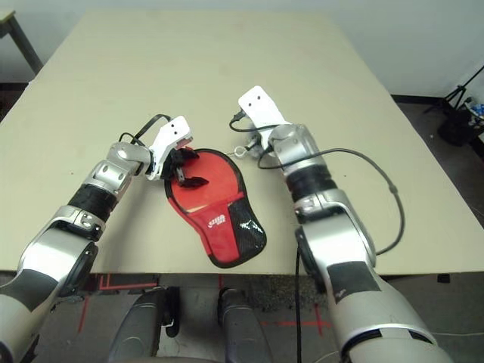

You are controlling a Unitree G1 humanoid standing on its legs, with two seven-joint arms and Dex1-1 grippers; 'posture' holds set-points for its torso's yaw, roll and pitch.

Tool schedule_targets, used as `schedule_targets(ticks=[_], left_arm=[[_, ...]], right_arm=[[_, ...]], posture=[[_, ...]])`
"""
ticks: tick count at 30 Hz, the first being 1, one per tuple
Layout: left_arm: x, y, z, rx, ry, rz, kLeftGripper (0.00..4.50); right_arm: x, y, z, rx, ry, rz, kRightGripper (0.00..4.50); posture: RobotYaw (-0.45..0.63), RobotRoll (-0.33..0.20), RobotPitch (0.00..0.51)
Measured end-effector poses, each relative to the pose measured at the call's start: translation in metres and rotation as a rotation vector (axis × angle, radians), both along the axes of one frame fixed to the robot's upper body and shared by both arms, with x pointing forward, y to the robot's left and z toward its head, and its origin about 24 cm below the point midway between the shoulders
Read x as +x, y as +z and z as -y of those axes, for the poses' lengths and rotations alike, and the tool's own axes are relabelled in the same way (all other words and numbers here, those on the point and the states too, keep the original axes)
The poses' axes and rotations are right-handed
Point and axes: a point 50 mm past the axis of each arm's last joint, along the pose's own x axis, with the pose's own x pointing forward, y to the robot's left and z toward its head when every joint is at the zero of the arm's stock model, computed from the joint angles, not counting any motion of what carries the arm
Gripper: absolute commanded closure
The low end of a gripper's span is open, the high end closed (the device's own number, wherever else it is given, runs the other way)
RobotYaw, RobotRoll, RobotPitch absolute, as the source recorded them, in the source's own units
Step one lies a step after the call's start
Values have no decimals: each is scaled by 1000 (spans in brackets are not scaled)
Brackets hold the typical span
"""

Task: Store the ping-pong paddle in its case and zip it.

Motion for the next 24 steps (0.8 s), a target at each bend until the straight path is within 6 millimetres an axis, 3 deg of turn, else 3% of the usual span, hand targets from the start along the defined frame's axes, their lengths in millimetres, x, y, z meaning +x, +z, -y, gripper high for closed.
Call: schedule_targets(ticks=[12, 24], left_arm=[[1, -2, 4, 3, -5, 0, 0], [0, -2, 12, -5, -51, -5, 0]], right_arm=[[-67, -6, 22, -95, 43, -129, 3891], [-159, -9, 34, -116, 72, -367, 3895]], posture=[[-91, 0, 203], [-140, 0, 215]])
